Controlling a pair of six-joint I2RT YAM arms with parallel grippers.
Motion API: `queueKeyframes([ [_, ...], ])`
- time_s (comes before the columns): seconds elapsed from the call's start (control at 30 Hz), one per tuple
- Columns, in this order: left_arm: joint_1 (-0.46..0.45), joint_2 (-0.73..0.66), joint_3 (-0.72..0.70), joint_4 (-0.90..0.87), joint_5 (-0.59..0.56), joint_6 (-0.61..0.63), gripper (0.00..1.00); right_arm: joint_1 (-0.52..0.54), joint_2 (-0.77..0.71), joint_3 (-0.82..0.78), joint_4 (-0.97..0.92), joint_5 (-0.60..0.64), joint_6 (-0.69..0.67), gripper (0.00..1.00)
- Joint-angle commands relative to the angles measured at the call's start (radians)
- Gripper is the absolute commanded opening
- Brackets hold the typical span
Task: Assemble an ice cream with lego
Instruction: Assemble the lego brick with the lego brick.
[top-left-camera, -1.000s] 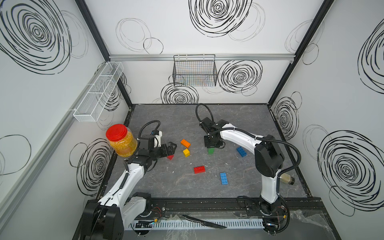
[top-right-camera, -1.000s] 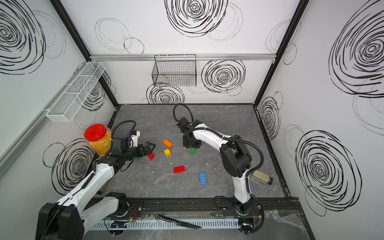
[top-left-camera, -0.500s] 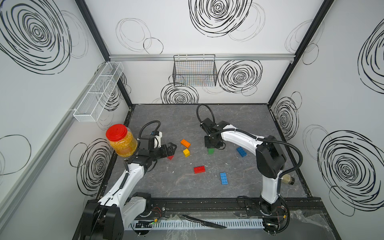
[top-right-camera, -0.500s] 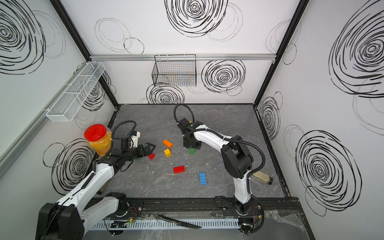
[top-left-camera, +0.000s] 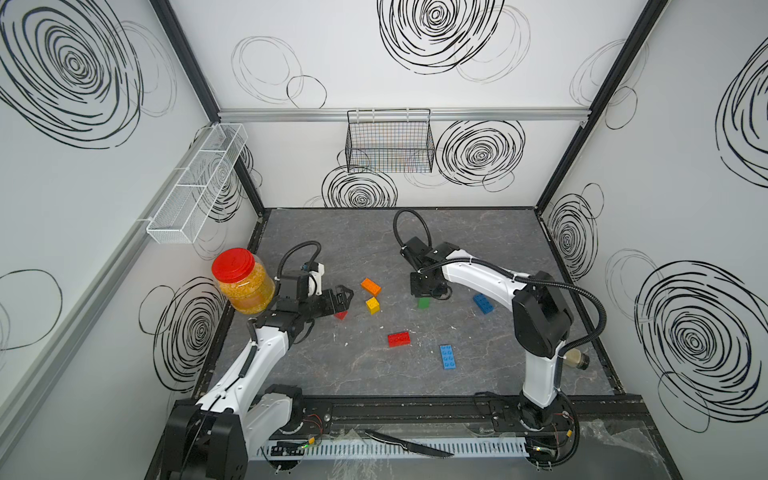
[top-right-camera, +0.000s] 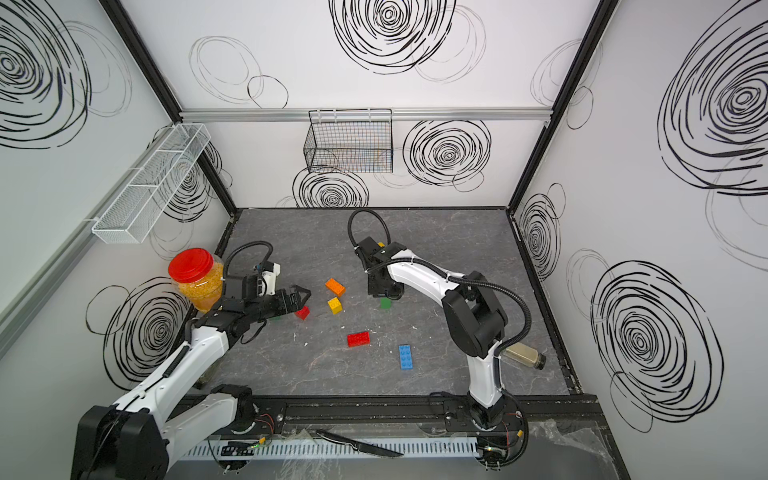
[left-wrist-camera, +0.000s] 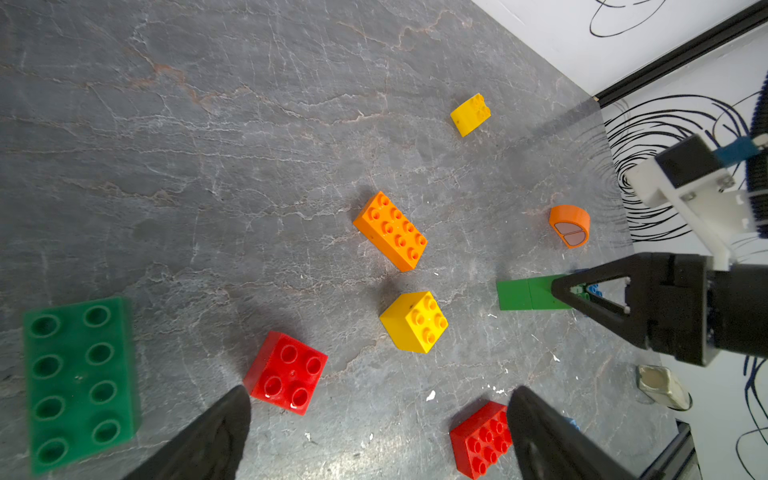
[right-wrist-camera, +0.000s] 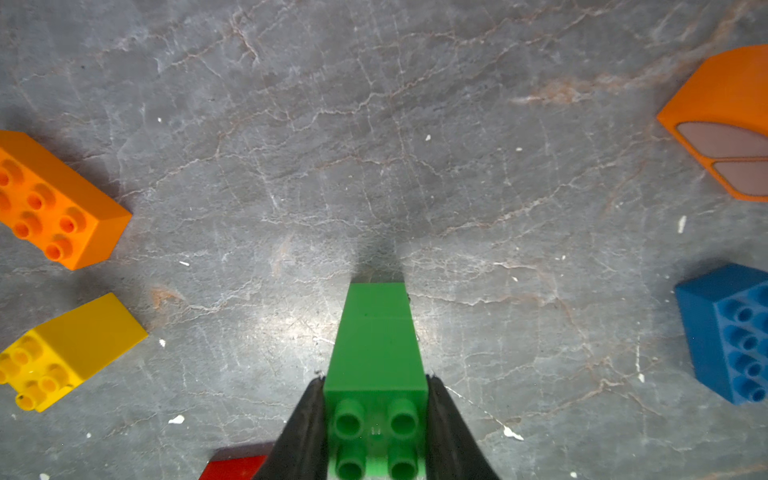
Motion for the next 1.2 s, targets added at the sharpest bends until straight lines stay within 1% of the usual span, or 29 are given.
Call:
queueKeyframes([
  [0.0, 0.006, -0.002, 0.018, 0.004, -0.002, 0.014, 0.99, -0.007, 0.032, -0.07, -0.161, 0.019, 0.023, 0.0],
  [0.3, 0.006, -0.002, 0.018, 0.004, -0.001, 0.014, 0.99, -0.021, -0.017, -0.127, -0.154, 0.024, 0.033, 0.0],
  [0.8, 0.006, -0.005, 0.018, 0.003, -0.004, 0.012, 0.99, -0.024, -0.01, -0.137, -0.115, -0.005, 0.029, 0.01],
  [0.87, 0.006, -0.004, 0.017, 0.002, -0.005, 0.012, 0.99, -0.024, -0.011, -0.135, -0.113, -0.005, 0.027, 0.03],
  [1.03, 0.006, -0.005, 0.018, 0.004, -0.005, 0.011, 0.99, -0.022, -0.021, -0.131, -0.103, -0.009, 0.023, 0.15],
  [1.17, 0.006, -0.009, 0.018, 0.004, -0.006, 0.011, 0.99, -0.019, -0.022, -0.126, -0.098, -0.017, 0.02, 0.19],
])
